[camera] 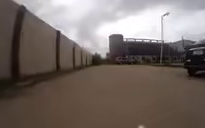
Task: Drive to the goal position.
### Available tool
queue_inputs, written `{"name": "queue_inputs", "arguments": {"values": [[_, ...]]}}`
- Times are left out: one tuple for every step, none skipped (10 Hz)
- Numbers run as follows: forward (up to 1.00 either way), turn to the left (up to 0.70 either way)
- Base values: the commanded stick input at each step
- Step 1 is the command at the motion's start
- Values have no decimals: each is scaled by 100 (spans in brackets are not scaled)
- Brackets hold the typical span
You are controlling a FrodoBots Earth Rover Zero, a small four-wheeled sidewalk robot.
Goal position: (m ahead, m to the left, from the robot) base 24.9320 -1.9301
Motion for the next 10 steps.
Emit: {"name": "queue_inputs", "arguments": {"values": [[100,0],[100,0],[100,0],[100,0],[100,0],[100,0],[100,0],[100,0],[100,0],[100,0]]}}
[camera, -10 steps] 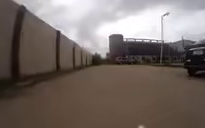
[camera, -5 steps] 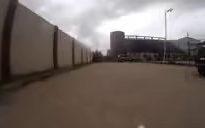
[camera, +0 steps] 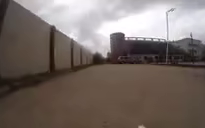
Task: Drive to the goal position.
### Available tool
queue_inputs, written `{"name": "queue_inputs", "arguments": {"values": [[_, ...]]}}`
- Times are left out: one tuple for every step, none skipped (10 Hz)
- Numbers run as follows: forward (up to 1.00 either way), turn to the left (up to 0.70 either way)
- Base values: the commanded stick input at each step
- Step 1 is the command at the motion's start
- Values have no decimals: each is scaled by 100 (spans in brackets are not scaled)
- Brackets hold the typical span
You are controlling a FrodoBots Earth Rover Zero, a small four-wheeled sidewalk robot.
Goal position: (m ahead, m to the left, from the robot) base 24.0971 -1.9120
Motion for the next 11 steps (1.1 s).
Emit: {"name": "queue_inputs", "arguments": {"values": [[100,0],[100,0],[100,0],[100,0],[100,0],[100,0],[100,0],[100,0],[100,0],[100,0],[100,0]]}}
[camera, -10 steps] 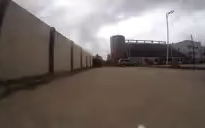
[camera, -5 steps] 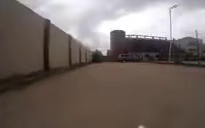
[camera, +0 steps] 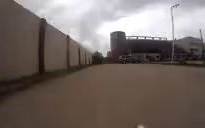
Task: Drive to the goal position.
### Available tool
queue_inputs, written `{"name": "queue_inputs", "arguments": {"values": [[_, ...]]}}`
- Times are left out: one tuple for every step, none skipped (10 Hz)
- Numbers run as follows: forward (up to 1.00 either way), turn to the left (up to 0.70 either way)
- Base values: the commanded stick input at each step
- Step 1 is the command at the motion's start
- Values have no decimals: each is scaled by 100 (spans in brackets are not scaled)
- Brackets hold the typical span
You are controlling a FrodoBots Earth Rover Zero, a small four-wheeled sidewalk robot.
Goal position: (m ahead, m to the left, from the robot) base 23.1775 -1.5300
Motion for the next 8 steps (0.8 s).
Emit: {"name": "queue_inputs", "arguments": {"values": [[100,0],[100,0],[100,0],[100,0],[100,0],[100,0],[100,0],[100,0]]}}
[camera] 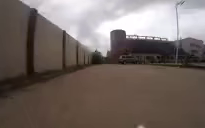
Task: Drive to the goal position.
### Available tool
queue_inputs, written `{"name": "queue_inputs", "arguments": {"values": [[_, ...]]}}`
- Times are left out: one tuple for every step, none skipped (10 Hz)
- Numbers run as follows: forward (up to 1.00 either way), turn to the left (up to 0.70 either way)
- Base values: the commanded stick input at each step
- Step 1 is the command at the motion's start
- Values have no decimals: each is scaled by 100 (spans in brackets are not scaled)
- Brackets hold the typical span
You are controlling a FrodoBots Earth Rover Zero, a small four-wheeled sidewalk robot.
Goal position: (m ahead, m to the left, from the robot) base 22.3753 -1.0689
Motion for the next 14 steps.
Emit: {"name": "queue_inputs", "arguments": {"values": [[100,0],[100,0],[100,0],[100,0],[100,0],[100,0],[100,0],[100,0],[100,0],[100,0],[100,0],[100,0],[100,0],[100,0]]}}
